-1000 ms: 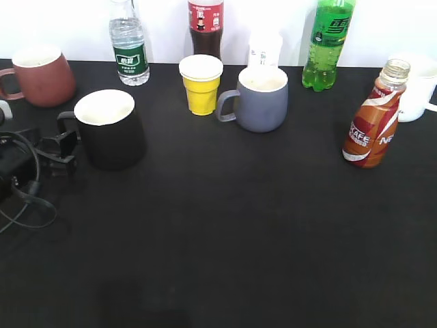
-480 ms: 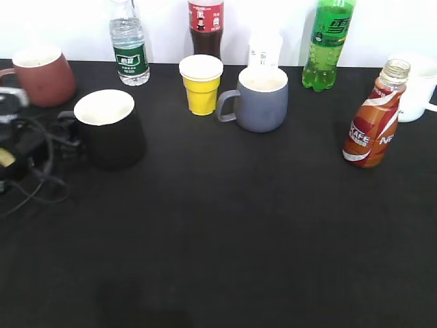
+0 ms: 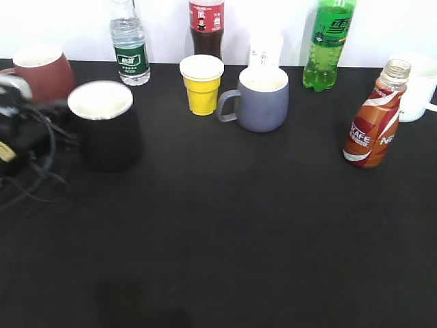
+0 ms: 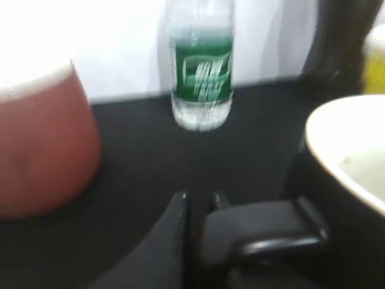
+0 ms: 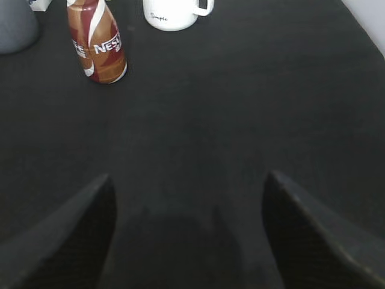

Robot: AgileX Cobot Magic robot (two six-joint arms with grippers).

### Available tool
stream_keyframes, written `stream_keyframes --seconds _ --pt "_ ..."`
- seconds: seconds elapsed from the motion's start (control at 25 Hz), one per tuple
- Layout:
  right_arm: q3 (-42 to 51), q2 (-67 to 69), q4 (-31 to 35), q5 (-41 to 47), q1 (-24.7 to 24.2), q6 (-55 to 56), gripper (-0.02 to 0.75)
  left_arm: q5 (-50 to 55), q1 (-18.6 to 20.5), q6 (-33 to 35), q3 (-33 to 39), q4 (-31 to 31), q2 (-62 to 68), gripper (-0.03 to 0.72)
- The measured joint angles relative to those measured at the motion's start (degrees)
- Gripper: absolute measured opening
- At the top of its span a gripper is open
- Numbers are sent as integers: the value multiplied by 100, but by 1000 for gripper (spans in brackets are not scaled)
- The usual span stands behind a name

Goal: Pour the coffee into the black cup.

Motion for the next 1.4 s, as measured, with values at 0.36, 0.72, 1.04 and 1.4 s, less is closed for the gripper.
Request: stream_keyframes --seconds 0.36,0.72,1.04,1.4 --pt "0 0 0 0 0 0 589 204 -753 -693 -151 1393 -744 59" --pt "-81 95 12 -180 0 0 589 488 -943 -708 -761 1836 -361 58" --pt "724 2924 88 -4882 0 -209 589 482 -948 -713 -765 1925 -361 58" --pt "1452 6470 -391 -8172 0 364 589 498 -948 -714 -765 1930 -361 58"
